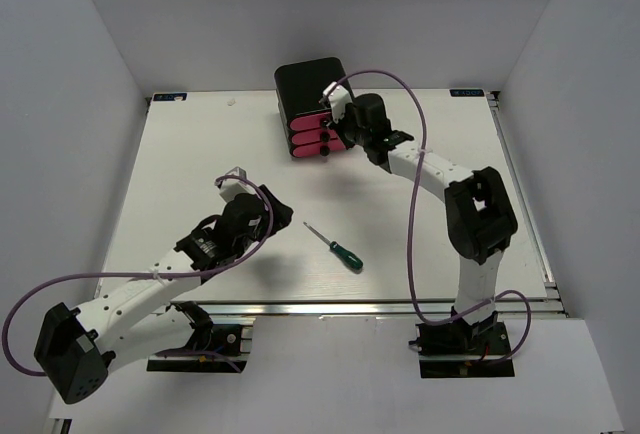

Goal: Sort the tools into containers

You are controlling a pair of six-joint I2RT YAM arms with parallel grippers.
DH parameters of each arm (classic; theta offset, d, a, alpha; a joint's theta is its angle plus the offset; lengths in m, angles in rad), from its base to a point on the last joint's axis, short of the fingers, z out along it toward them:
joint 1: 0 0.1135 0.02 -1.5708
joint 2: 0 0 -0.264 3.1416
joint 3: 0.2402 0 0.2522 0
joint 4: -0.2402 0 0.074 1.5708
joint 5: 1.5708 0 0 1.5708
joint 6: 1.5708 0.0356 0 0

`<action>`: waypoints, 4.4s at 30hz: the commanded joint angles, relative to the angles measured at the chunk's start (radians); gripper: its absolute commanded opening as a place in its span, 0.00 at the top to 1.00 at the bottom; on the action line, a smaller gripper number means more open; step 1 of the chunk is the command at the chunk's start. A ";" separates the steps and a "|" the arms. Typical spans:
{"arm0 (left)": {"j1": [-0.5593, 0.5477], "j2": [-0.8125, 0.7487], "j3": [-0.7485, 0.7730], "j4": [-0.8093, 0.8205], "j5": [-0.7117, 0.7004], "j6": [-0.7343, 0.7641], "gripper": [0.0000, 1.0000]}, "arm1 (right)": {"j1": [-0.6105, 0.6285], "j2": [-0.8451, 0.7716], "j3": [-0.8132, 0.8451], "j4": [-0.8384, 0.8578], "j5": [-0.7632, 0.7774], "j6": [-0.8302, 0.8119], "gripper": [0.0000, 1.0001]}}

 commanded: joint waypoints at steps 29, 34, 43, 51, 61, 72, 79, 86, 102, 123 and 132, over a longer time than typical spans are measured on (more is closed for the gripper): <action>0.008 0.001 0.003 0.024 0.001 0.004 0.28 | -0.068 0.062 0.100 0.130 -0.075 0.270 1.00; 0.009 0.016 0.014 0.024 0.004 0.012 0.28 | -0.068 0.073 0.109 0.133 -0.064 0.264 1.00; 0.008 0.004 0.004 0.021 -0.002 0.009 0.28 | -0.074 0.007 0.021 0.070 -0.171 0.284 0.98; 0.008 0.010 0.003 0.025 0.005 0.009 0.28 | -0.074 -0.018 -0.095 0.070 -0.211 0.409 0.56; 0.009 0.004 0.007 0.005 -0.007 0.004 0.28 | -0.076 0.057 -0.047 0.092 -0.103 0.716 0.45; 0.009 0.007 0.009 -0.008 -0.017 0.004 0.28 | -0.073 0.129 0.023 0.098 -0.075 0.858 0.46; 0.011 0.013 0.014 -0.016 -0.016 0.004 0.28 | -0.071 0.151 0.057 0.102 -0.095 0.901 0.45; 0.015 0.024 0.015 -0.015 -0.007 0.004 0.28 | -0.070 0.177 0.060 0.130 -0.067 0.965 0.45; 0.017 0.038 0.030 -0.035 -0.005 0.004 0.28 | -0.064 0.202 0.031 0.211 -0.027 1.120 0.65; 0.017 0.024 0.021 -0.022 -0.013 0.004 0.28 | -0.071 -0.035 -0.315 0.239 -0.064 1.083 0.84; 0.017 0.029 0.024 -0.021 -0.025 0.003 0.28 | -0.073 -0.119 -0.438 0.257 -0.111 1.060 0.58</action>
